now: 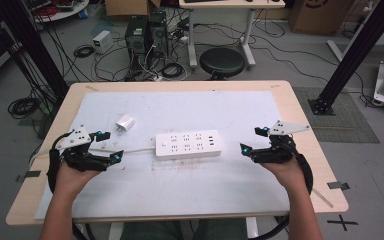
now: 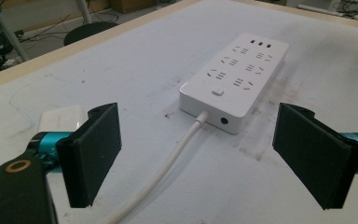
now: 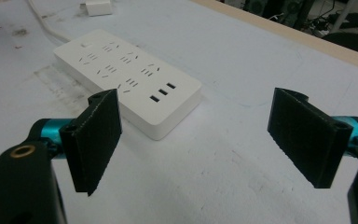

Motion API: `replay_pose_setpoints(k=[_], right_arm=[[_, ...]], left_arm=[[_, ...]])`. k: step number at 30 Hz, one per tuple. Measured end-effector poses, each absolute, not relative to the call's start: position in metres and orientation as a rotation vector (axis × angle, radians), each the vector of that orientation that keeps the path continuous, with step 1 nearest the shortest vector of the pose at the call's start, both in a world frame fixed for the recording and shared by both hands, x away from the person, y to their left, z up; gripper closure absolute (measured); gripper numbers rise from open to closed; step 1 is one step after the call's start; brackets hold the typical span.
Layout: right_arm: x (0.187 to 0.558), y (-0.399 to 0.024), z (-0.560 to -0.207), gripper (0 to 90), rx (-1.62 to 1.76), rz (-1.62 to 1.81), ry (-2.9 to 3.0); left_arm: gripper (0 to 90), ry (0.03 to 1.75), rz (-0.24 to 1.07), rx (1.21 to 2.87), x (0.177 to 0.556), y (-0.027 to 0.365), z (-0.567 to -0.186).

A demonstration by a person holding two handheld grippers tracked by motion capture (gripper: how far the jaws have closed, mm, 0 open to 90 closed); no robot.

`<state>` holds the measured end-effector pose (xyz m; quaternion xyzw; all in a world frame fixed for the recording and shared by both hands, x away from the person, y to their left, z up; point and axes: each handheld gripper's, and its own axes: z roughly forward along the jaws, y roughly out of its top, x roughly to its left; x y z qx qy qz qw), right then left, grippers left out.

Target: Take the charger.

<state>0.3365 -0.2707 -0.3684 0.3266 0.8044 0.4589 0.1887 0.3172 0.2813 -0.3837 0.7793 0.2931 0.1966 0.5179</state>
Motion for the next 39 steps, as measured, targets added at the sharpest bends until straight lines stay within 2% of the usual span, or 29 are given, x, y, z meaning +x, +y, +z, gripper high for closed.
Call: replay_pose_setpoints(k=[11, 24, 30, 39], right_arm=[[0.335, -0.274, -0.366, 17.9, 0.915, 1.289, 2.273], [0.336, -0.273, -0.369, 17.9, 0.917, 1.282, 2.267], [0.338, -0.271, -0.372, 17.9, 0.932, 1.267, 2.277], [0.338, -0.271, -0.373, 17.9, 0.941, 1.252, 2.28]], left_arm=[[15.4, 0.732, 0.498, 1.876, 0.322, 0.281, -0.379], [15.4, 0.817, 0.578, 1.946, 0.383, 0.264, -0.365], [15.4, 0.975, 0.555, 1.912, 0.42, 0.271, -0.391], [16.0, 1.07, 0.515, 1.96, 0.451, 0.274, -0.42]])
